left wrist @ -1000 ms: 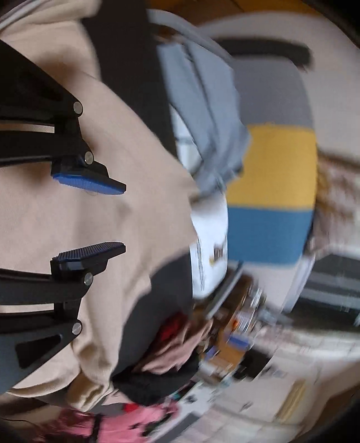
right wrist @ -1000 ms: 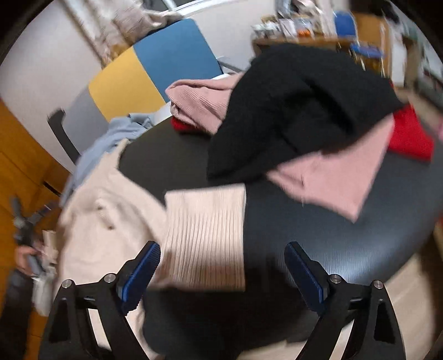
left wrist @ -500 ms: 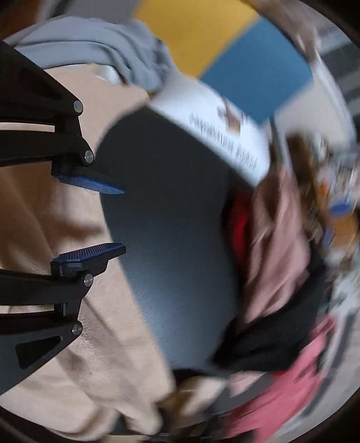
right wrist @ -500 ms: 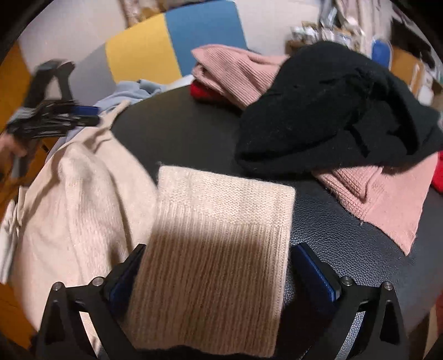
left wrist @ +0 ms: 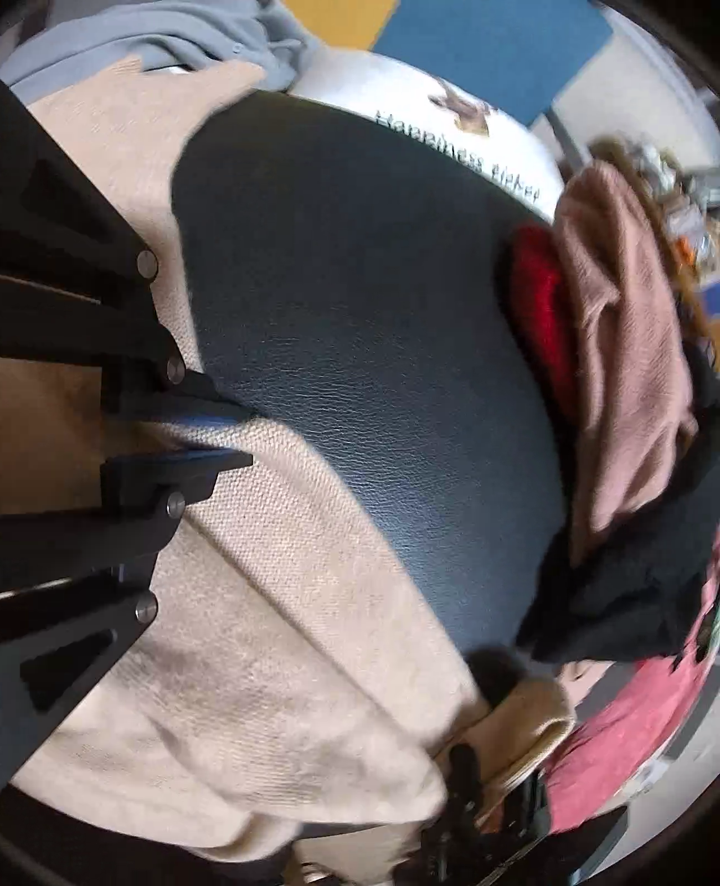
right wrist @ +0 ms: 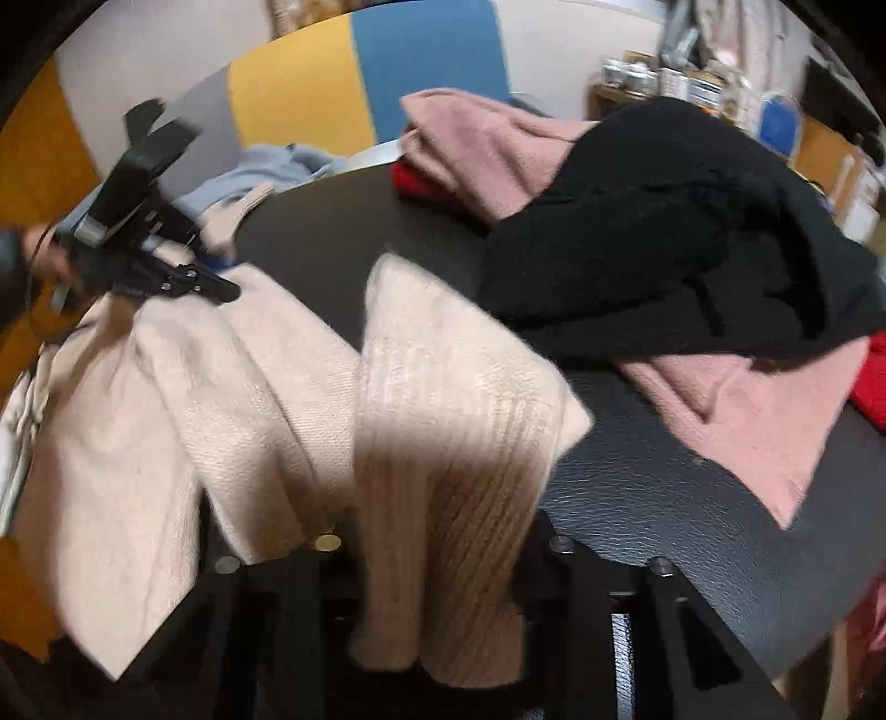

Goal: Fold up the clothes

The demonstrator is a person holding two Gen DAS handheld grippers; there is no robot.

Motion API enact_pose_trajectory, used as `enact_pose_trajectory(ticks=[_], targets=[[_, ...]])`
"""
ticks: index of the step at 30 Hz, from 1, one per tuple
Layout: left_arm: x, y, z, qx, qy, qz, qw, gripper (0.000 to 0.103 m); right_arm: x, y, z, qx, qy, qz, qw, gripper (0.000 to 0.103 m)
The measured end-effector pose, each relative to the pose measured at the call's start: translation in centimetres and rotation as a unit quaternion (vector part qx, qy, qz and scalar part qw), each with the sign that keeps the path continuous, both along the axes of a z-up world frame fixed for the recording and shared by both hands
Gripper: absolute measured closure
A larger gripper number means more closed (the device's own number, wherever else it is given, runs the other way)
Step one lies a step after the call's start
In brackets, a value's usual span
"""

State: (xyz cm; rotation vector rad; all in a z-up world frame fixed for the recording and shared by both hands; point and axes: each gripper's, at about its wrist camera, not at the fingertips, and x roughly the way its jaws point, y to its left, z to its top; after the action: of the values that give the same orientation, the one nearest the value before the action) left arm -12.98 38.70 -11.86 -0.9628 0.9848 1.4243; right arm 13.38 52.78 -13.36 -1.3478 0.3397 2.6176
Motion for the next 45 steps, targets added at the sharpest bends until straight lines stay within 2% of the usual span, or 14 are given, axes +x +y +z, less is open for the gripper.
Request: enact_pose_trajectory(ticks=[3, 8, 10, 11, 12, 14, 18, 21, 25, 28, 34, 36, 41, 45], targets=[[-0.1, -1.6, 2.4, 0.085, -0.027, 0.053, 0.9945, 0.097, 1.0, 0.1, 2.1, 0.018, 0.024, -0.016, 0.999, 0.071], [-1.9, -4.1, 7.4, 0.229, -0.047, 0.138, 0.9625, 0.097, 2.3, 1.3, 9.0, 0.083, 0.121, -0.048, 0.988, 0.071], [-2.7, -2.3, 6.8, 0.221, -0.041, 0.161, 0.9611, 0.097, 2.0, 2.4, 10.9, 0.108, 0.154, -0.064, 0.98, 0.07], [-3.1, -1.4, 6.5, 0.216, -0.038, 0.173, 0.9602, 0.096, 1.5, 3.1, 11.5, 0.121, 0.164, -0.076, 0.976, 0.056], [-3.5, -0.5, 6.2, 0.212, -0.035, 0.184, 0.9591, 0.096, 0.9, 4.2, 11.3, 0.133, 0.161, -0.102, 0.973, 0.033], [-4.3, 1.4, 5.6, 0.203, -0.029, 0.207, 0.9565, 0.093, 0.1, 7.0, 9.8, 0.109, 0.138, -0.15, 0.973, 0.017], [-4.3, 2.3, 5.3, 0.219, -0.037, 0.223, 0.9493, 0.089, 1.8, 10.9, 6.1, 0.032, 0.091, -0.249, 0.964, 0.023], [-3.6, -1.1, 6.6, 0.259, -0.043, 0.23, 0.9372, 0.084, 5.2, 10.3, 5.2, 0.031, 0.094, -0.278, 0.955, 0.023], [-5.2, -7.7, 6.3, 0.265, 0.0, 0.301, 0.9159, 0.084, 3.5, 6.5, 5.5, 0.011, 0.117, -0.211, 0.97, 0.023], [-7.4, -13.9, 4.6, 0.227, 0.057, 0.386, 0.8922, 0.083, 0.3, 1.6, 6.3, 0.001, 0.133, -0.115, 0.984, 0.02], [-10.4, -22.0, 2.2, 0.214, 0.061, 0.475, 0.8511, 0.081, -10.3, -8.1, 4.8, -0.071, 0.118, 0.063, 0.988, 0.015], [-11.0, -22.5, 2.1, 0.225, 0.059, 0.473, 0.8501, 0.08, -14.5, -10.6, 4.0, -0.099, 0.104, 0.102, 0.984, 0.015], [-13.2, -20.5, 1.6, 0.22, 0.093, 0.432, 0.8697, 0.079, -24.1, -15.5, 1.2, -0.127, 0.053, 0.169, 0.976, 0.015], [-14.3, -22.1, -1.2, 0.168, 0.134, 0.497, 0.8404, 0.079, -28.7, -17.0, -1.2, -0.074, 0.025, 0.153, 0.985, 0.015]])
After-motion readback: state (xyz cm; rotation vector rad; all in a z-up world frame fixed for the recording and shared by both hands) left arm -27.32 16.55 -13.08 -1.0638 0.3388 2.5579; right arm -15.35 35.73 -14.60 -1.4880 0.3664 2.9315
